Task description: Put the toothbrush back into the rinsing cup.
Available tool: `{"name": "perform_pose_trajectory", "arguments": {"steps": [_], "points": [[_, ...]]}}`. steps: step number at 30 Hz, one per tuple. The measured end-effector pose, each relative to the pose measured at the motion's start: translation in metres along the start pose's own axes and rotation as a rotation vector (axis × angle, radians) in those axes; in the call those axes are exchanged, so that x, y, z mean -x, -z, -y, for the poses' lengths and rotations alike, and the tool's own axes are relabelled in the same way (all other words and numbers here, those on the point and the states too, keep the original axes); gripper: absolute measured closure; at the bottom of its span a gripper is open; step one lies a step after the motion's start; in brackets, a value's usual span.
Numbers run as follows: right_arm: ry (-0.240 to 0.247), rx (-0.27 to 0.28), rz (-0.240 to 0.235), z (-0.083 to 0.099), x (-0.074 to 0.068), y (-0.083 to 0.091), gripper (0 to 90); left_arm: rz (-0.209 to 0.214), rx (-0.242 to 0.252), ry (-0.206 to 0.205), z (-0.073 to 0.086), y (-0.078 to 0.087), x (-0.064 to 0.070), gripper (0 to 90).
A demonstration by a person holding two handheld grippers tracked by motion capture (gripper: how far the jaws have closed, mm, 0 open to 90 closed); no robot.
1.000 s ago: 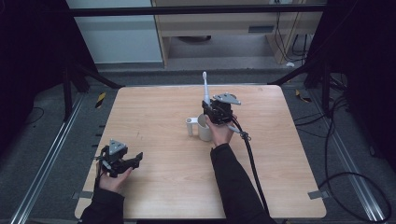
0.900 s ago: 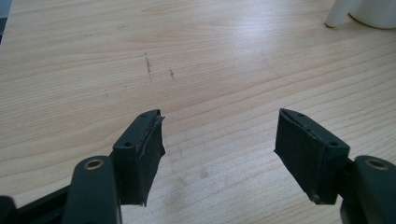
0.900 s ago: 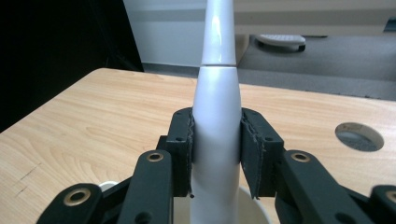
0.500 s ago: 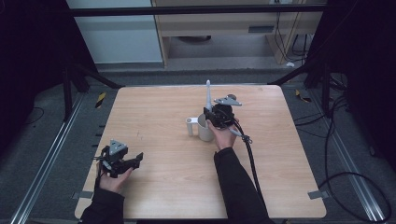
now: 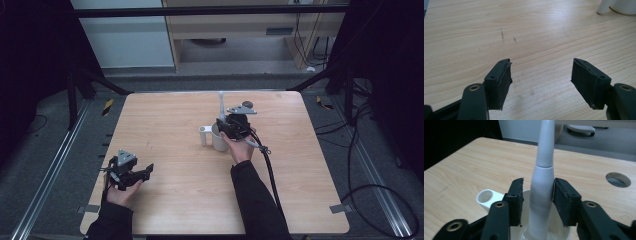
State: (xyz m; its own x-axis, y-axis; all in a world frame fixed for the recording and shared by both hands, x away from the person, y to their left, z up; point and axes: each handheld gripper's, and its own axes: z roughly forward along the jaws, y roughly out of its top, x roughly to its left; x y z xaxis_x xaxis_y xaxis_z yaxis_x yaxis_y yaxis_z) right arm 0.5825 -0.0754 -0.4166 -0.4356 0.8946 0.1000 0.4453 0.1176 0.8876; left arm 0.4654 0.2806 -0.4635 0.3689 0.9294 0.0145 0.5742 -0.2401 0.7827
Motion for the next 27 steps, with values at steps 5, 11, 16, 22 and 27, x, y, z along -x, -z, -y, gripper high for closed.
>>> {"name": "perform_pose_trajectory", "arguments": {"steps": [5, 11, 16, 22, 27], "points": [[0.032, 0.052, -0.009, -0.003, -0.003, 0.022, 37.9, 0.000, -0.003, -0.002, 0.000, 0.000, 0.001, 31.2], [0.028, 0.068, -0.022, 0.009, 0.008, 0.052, 29.2, 0.005, -0.006, 0.002, 0.000, -0.001, 0.001, 31.2], [0.023, 0.059, -0.020, 0.022, 0.022, 0.078, 27.5, 0.003, -0.010, 0.002, 0.000, -0.002, 0.001, 31.1], [0.030, 0.044, -0.002, 0.041, 0.035, 0.101, 25.2, 0.006, -0.010, 0.006, 0.000, -0.002, 0.001, 31.6], [0.034, 0.016, 0.007, 0.064, 0.049, 0.118, 23.4, 0.016, -0.012, 0.011, 0.001, -0.002, -0.001, 32.8]]}}
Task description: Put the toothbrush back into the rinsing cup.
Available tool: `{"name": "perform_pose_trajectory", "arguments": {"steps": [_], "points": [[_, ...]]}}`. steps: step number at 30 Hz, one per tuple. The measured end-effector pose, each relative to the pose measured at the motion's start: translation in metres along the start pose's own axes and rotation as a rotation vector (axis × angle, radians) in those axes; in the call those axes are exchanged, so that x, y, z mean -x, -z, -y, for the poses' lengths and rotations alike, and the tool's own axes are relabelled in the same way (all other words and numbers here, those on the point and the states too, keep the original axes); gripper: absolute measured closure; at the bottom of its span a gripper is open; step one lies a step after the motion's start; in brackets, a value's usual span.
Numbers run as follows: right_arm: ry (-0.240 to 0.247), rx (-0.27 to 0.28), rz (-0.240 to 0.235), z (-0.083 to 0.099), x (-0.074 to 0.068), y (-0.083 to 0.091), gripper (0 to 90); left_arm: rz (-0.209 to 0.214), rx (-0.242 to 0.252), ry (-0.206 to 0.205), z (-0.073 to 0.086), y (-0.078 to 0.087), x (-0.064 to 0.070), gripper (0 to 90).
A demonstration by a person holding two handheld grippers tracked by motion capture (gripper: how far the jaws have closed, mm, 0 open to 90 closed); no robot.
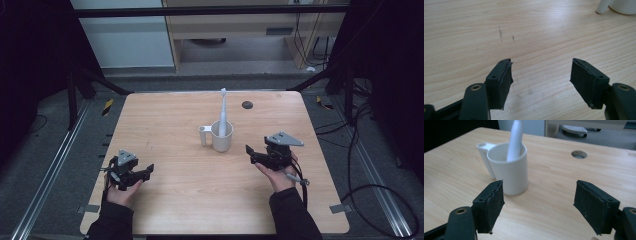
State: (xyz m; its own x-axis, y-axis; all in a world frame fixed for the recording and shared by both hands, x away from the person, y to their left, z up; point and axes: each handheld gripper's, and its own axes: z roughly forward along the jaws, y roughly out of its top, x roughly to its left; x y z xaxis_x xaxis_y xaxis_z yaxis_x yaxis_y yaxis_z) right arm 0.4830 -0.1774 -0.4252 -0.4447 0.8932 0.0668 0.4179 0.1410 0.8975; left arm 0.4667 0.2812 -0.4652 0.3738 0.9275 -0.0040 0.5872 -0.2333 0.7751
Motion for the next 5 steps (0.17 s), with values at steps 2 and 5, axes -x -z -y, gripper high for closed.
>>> {"name": "perform_pose_trajectory", "arguments": {"steps": [2, 5], "points": [[-0.007, -0.010, -0.004, 0.014, 0.009, 0.009, 21.4, 0.002, -0.002, 0.002, 0.000, 0.000, -0.001, 33.4], [-0.010, -0.012, 0.005, 0.022, 0.015, 0.014, 21.1, 0.000, -0.004, 0.002, 0.000, 0.000, -0.001, 33.5]]}}
